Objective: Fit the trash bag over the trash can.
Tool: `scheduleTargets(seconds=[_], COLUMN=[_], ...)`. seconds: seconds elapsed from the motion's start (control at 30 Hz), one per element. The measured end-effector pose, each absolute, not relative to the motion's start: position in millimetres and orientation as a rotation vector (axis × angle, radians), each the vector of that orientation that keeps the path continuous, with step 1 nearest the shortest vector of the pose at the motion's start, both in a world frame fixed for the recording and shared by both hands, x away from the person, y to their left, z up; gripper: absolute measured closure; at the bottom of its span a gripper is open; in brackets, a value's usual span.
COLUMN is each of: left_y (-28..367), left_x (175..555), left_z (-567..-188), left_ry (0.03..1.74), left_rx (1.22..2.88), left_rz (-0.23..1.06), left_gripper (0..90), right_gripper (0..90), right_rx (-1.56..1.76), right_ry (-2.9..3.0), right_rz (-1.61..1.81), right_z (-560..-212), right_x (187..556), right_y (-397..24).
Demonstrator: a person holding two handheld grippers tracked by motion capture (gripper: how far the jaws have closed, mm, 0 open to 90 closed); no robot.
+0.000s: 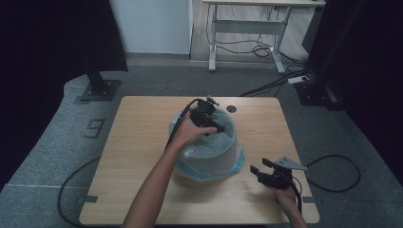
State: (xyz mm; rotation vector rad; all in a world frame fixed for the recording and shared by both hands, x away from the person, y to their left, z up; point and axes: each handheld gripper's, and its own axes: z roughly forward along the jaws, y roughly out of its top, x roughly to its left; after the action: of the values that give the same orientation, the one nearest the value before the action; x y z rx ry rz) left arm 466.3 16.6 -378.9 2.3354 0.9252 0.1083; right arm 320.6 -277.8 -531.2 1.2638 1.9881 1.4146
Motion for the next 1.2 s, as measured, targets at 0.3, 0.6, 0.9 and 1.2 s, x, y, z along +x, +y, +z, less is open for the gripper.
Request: scheduleTargets(seconds=[0.3, 0.6, 0.9, 1.2], left_y=[35, 60, 62, 58], left_x=[455, 435, 434, 441], left_z=[-357, -342, -355, -358], left_ry=[0.908, 0.878, 0.882, 0.927], left_rx=[2.234, 2.181, 2.254, 2.306], left_rz=[0.169, 0.174, 0.153, 0.127], left_gripper=[29.6, 29.4, 29.4, 29.3], right_gripper=[29.7, 29.7, 29.6, 29.8], right_rx=[1.268, 1.263, 1.254, 1.256], right_ry=[1.979, 1.984, 1.994, 1.997], right_rz=[1.414, 1.406, 1.398, 1.396], right_z=[-531, -531, -532, -532], right_x=[321, 321, 321, 321], right_y=[-281, -278, -276, -277])
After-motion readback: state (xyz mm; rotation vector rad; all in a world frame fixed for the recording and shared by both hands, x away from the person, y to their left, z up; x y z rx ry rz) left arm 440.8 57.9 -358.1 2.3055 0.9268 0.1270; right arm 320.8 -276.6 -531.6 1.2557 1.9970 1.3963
